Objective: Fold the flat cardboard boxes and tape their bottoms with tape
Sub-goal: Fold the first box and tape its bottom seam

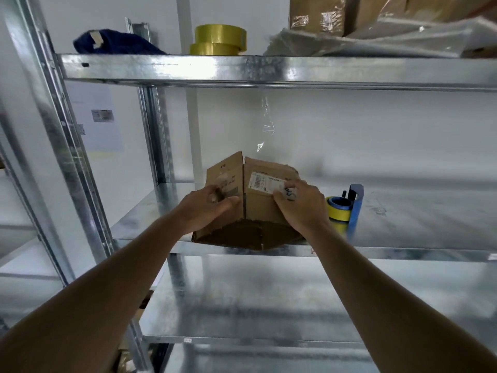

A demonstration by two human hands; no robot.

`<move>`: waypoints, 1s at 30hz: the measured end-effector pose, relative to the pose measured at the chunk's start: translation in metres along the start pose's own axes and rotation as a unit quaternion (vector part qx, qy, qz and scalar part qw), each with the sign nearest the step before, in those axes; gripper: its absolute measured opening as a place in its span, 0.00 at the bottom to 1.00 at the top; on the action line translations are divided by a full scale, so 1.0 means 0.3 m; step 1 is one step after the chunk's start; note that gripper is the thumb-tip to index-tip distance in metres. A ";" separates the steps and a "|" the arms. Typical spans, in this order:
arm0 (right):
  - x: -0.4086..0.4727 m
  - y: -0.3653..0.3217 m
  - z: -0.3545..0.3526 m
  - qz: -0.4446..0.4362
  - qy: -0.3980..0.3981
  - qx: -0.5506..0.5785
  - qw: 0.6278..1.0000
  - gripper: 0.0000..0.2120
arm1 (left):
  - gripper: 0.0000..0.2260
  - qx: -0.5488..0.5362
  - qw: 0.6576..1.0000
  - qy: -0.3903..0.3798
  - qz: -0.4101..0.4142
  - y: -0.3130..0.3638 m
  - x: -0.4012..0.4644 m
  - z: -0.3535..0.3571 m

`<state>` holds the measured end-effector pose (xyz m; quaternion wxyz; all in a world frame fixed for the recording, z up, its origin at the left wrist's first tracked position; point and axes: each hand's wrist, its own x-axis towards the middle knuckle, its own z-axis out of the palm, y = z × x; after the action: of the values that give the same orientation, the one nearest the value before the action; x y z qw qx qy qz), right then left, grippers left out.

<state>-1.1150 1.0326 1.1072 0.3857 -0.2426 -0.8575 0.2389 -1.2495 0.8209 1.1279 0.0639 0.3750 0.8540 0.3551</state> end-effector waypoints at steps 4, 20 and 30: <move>-0.060 0.009 -0.046 -0.031 0.003 0.062 0.998 0.20 | 0.50 -0.076 0.996 0.016 -0.036 0.049 -0.075 0.026; -0.320 0.147 -0.242 -0.066 -0.008 0.222 0.973 0.30 | 0.39 -0.240 0.965 0.069 0.079 0.261 -0.438 0.268; -0.378 0.174 -0.348 -0.027 -0.054 0.355 0.933 0.24 | 0.53 -0.236 0.967 0.019 0.094 0.295 -0.489 0.324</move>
<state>-0.9555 1.0278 1.0756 0.4066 -0.0534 -0.7426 0.5294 -1.0560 0.8159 1.0909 0.1010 0.4210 0.7083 0.5576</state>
